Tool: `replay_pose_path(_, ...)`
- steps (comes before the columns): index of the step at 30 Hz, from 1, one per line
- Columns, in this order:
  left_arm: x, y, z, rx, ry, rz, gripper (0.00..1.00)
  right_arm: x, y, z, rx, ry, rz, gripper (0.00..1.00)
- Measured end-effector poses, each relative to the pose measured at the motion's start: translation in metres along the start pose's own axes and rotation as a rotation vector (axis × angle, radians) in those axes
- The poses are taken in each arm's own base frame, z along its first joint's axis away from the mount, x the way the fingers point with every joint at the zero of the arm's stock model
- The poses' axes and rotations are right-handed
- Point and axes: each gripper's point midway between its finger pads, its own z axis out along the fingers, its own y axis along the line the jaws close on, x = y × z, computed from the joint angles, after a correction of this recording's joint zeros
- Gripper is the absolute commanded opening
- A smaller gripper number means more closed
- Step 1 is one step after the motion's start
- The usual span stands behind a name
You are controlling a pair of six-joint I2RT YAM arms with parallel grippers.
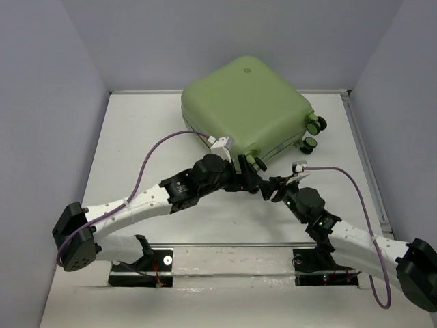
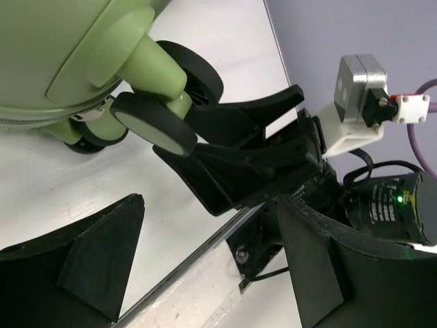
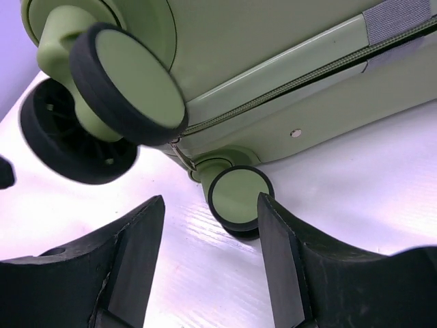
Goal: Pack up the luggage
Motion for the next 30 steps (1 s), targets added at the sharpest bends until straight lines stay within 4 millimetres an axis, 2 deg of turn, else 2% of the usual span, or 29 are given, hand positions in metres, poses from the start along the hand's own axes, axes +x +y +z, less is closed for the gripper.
replay_pose_path(8,-0.006,-0.005,0.024,-0.011,-0.013,0.001,0.87,0.007,-0.004,-0.002,0.014,0.029,0.004,0.62)
replay_pose_path(20,-0.013,0.014,0.050,-0.078,-0.060,-0.006,0.86,-0.002,0.001,-0.005,-0.004,-0.002,0.023,0.62)
replay_pose_path(30,-0.027,0.011,0.065,-0.073,-0.136,-0.069,0.87,0.004,-0.002,-0.007,-0.001,0.012,0.023,0.62)
